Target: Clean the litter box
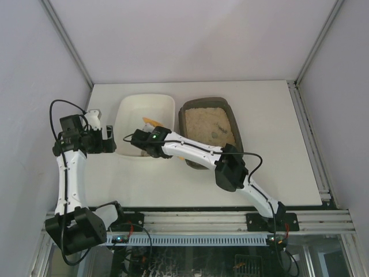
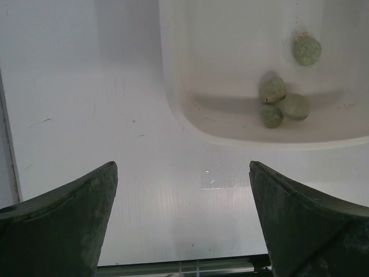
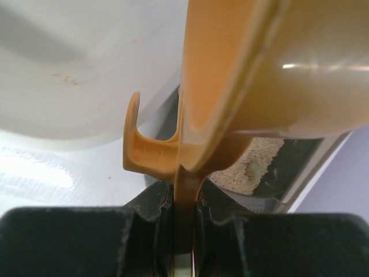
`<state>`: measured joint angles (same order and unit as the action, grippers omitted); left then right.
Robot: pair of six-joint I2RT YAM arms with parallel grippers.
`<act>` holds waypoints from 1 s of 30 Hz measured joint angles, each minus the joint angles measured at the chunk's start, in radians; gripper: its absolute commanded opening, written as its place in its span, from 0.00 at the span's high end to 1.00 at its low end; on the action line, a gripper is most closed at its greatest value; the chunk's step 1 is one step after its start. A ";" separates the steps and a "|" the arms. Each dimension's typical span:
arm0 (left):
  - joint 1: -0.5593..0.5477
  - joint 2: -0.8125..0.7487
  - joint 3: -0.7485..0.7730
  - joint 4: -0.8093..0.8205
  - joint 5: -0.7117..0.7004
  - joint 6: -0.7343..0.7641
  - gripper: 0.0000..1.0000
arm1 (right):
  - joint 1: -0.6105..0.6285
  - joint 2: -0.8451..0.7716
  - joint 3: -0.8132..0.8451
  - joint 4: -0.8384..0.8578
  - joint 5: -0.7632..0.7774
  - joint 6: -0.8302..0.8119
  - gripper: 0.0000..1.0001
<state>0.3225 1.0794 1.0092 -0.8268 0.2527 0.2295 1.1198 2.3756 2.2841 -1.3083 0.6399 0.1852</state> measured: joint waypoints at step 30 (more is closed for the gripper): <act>-0.244 0.137 0.023 0.063 0.052 -0.138 0.00 | -0.523 -0.531 -0.584 -0.191 -0.702 0.388 1.00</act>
<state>0.0788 1.2167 1.0325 -0.7643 0.3050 0.0914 0.5968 1.8446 1.7000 -1.4994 -0.0620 0.5735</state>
